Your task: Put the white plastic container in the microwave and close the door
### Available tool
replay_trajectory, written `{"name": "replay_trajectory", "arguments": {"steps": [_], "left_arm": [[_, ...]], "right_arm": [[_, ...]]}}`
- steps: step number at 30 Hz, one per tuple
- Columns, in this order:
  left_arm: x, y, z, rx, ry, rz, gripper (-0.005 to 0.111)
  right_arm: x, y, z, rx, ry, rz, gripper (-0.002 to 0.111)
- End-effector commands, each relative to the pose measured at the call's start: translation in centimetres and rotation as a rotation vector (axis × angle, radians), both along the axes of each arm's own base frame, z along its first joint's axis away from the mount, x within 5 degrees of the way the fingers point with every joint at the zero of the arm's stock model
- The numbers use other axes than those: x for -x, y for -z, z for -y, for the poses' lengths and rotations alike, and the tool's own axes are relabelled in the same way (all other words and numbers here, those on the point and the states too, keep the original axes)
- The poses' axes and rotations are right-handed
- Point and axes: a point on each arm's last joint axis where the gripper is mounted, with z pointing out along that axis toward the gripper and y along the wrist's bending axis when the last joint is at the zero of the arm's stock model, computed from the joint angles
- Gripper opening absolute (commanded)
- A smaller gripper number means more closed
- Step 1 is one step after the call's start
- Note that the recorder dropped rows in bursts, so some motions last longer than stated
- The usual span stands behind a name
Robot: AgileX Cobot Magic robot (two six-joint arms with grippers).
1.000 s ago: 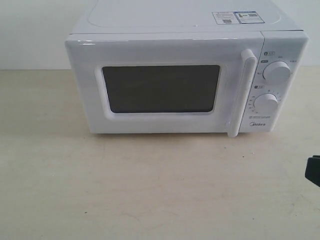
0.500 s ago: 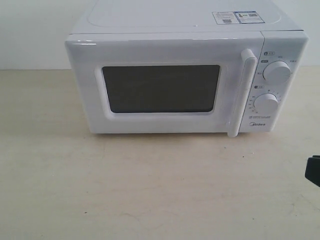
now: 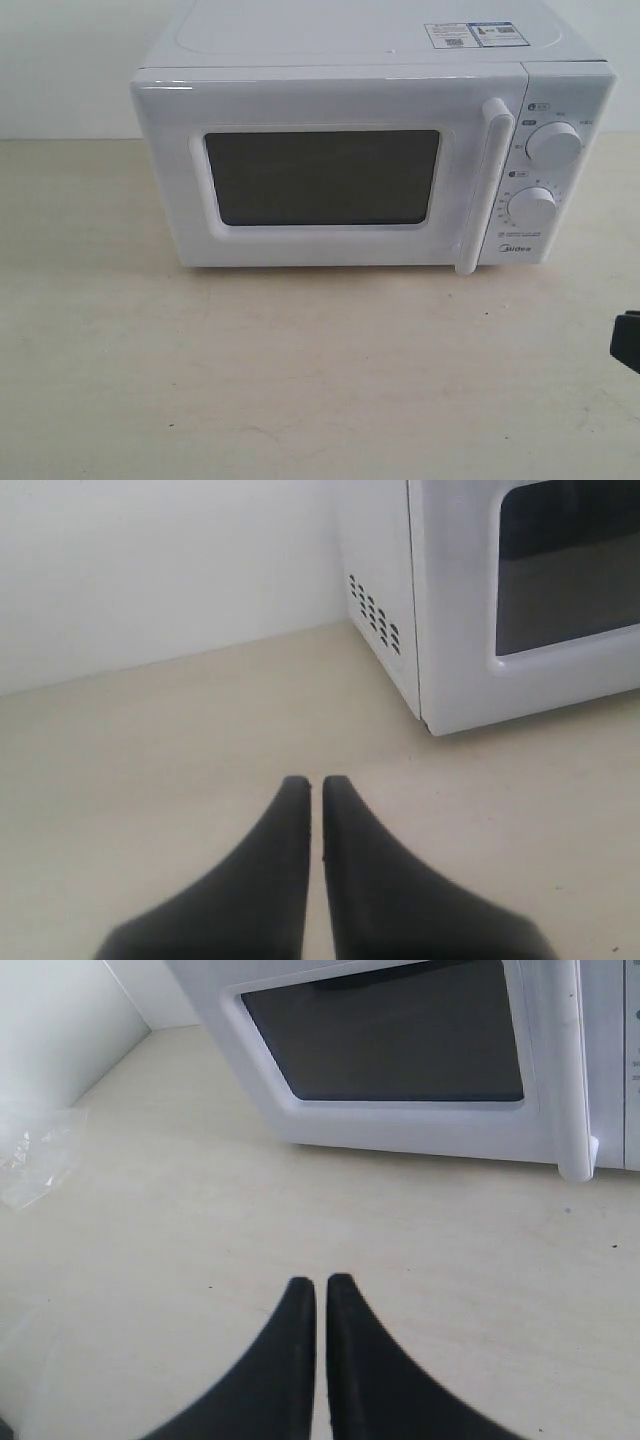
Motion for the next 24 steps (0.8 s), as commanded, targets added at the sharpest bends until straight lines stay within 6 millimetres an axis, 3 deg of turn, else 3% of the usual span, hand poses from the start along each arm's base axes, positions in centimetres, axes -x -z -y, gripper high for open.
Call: {"name": "replay_trajectory", "arguments": {"steps": [1, 10, 24], "left_arm": [[0.0, 0.1, 0.0, 0.035, -0.005, -0.003, 0.004], [0.0, 0.1, 0.0, 0.035, -0.017, -0.003, 0.004], [-0.1, 0.1, -1.0, 0.035, -0.189, 0.0, 0.004]], "right_arm": [[0.0, 0.1, 0.0, -0.001, 0.003, 0.005, 0.0], [0.0, 0.1, 0.0, -0.002, 0.004, 0.007, 0.0], [0.0, 0.0, 0.0, -0.003, 0.005, 0.009, 0.0]]}}
